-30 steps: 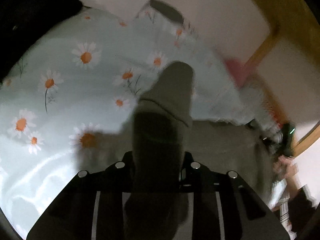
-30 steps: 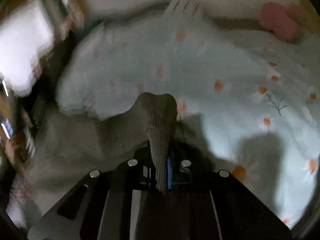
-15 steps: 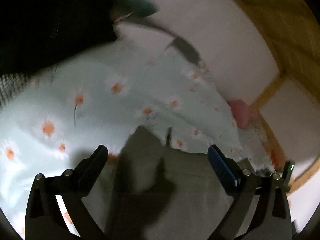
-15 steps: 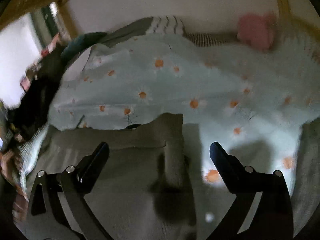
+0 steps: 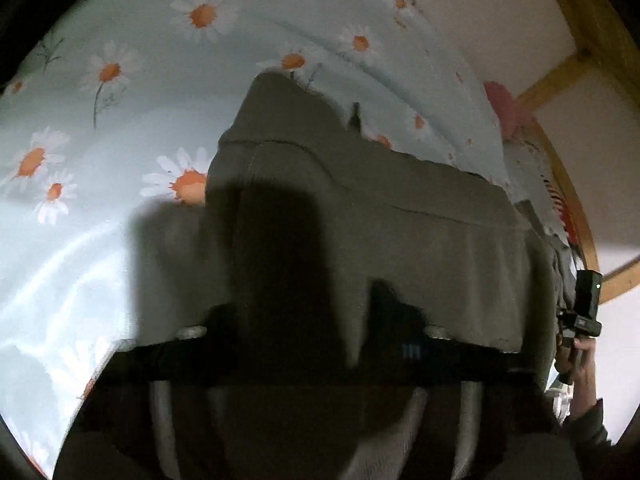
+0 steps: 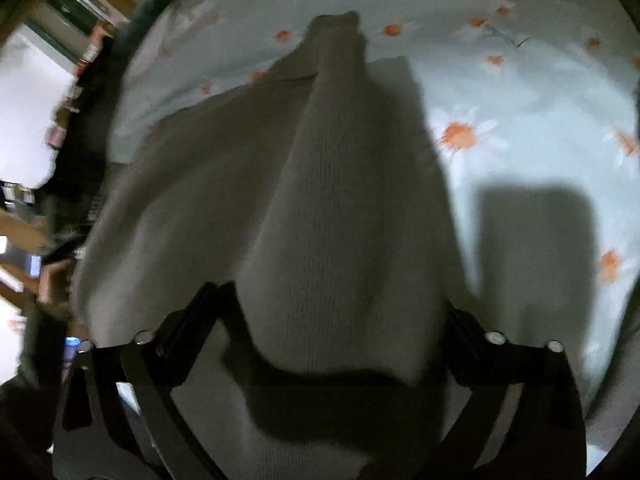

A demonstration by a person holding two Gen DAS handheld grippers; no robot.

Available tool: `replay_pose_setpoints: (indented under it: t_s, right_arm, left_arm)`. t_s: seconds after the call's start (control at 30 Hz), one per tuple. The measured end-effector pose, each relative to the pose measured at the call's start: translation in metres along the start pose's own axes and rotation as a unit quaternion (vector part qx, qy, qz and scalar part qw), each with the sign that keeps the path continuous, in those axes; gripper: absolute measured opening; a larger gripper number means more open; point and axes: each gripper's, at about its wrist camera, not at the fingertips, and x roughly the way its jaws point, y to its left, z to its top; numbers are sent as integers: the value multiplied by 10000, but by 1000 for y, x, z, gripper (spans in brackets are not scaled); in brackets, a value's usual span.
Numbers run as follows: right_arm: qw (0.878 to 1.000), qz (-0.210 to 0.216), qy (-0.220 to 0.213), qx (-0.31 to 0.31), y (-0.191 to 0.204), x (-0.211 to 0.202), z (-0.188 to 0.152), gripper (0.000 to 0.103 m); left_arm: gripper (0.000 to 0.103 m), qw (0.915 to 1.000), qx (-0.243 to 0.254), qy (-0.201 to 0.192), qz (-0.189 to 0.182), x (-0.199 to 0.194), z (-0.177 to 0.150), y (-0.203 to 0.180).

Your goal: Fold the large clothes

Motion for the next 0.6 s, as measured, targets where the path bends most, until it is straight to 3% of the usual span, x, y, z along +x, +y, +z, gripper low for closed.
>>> replay_pose_setpoints:
  t_s: [0.03, 0.1, 0.2, 0.27, 0.3, 0.33, 0.37, 0.4, 0.43, 0.47, 0.5, 0.53, 0.57, 0.6]
  right_arm:
    - [9999, 49, -137, -89, 2, -2, -5, 64]
    - [9994, 69, -332, -112, 3, -5, -8, 28]
    - [9912, 852, -976, 263, -11, -34, -8, 17]
    - [9823, 1239, -1345, 405, -23, -54, -10, 17]
    - [9867, 965, -1266, 322, -25, -52, -10, 17]
    - [9955, 409, -814, 252, -30, -33, -9, 17]
    - [9977, 390, -439, 345, -35, -16, -10, 18]
    - [9984, 380, -320, 283, -33, -7, -13, 20]
    - [9981, 352, -422, 268, -29, -11, -15, 23]
    - [9974, 412, -468, 363, -27, -16, -15, 36]
    - [9954, 640, -538, 465, -26, -26, -18, 67]
    - [9921, 950, -687, 436, -25, -37, -25, 83]
    - [9900, 1120, -784, 339, -24, -47, -33, 95]
    - [9899, 1202, -718, 225, -22, -49, -42, 95]
  left_arm:
    - [30, 9999, -22, -58, -81, -3, 2, -1]
    - [24, 9993, -88, -267, -242, -16, -1, 2]
    - [19, 9938, -365, -785, -692, -46, 1, 5]
    - [18, 9864, -643, -1159, -974, -69, -2, 15]
    - [13, 9820, -905, -1292, -1036, -72, 3, 28]
    - [13, 9828, -1044, -1254, -859, -67, 7, 36]
    - [13, 9842, -1164, -1133, -706, -56, 10, 43]
    - [13, 9858, -1343, -765, -652, -36, 13, 55]
    - [14, 9873, -1311, -669, -601, -30, 13, 58]
    - [16, 9890, -1172, -661, -613, -30, 13, 53]
    - [24, 9904, -875, -722, -787, -33, 12, 43]
    - [52, 9892, -620, -802, -1061, -41, 12, 35]
    - [71, 9872, -405, -881, -1264, -47, 10, 26]
    - [96, 9883, -222, -949, -1176, -50, 12, 18]
